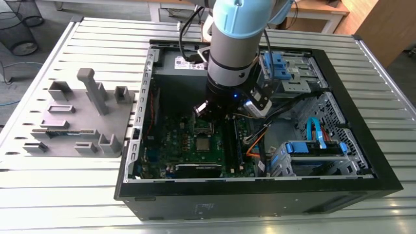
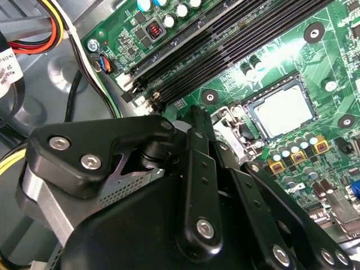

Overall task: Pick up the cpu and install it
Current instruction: 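Close the cpu cover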

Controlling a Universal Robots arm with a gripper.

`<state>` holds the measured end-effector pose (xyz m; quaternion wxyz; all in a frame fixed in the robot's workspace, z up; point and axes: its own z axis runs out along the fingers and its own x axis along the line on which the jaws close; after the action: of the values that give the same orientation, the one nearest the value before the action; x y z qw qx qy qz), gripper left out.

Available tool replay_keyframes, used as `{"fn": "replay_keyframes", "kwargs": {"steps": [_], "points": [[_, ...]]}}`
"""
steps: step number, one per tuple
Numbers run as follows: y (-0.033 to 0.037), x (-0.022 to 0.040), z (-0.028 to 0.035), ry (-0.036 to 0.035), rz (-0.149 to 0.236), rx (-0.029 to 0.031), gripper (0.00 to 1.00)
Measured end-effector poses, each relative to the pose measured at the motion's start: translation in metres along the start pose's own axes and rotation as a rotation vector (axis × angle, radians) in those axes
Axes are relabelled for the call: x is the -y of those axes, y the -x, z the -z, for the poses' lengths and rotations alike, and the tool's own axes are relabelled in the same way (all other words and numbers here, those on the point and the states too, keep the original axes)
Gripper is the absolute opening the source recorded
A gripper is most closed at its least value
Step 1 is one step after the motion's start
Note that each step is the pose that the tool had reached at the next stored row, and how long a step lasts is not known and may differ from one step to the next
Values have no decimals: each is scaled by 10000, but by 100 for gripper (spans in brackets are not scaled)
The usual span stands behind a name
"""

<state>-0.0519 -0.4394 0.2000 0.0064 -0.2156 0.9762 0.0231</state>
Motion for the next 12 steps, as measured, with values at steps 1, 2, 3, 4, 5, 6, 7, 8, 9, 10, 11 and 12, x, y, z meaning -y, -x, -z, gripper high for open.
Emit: {"fn": "replay_keyframes", "kwargs": {"steps": [1,2,3,4,5,6,7,8,9,10,11,12], "points": [[1,-3,-4,-1,-1,-1,11],[1,-5,-7,-2,-1,-2,11],[-1,-6,-8,-1,-1,-1,11],[-5,-8,-9,0,-1,1,11],[-9,-10,-9,-1,0,1,11],[-15,-13,-9,-1,0,4,11],[-22,-16,-10,-3,0,10,11],[-26,-19,-10,-4,0,13,11],[-29,-20,-9,-5,0,15,11],[-29,-20,-9,-4,2,15,11],[-30,-20,-8,-3,2,16,11],[-30,-20,-4,-3,1,16,11]]}}
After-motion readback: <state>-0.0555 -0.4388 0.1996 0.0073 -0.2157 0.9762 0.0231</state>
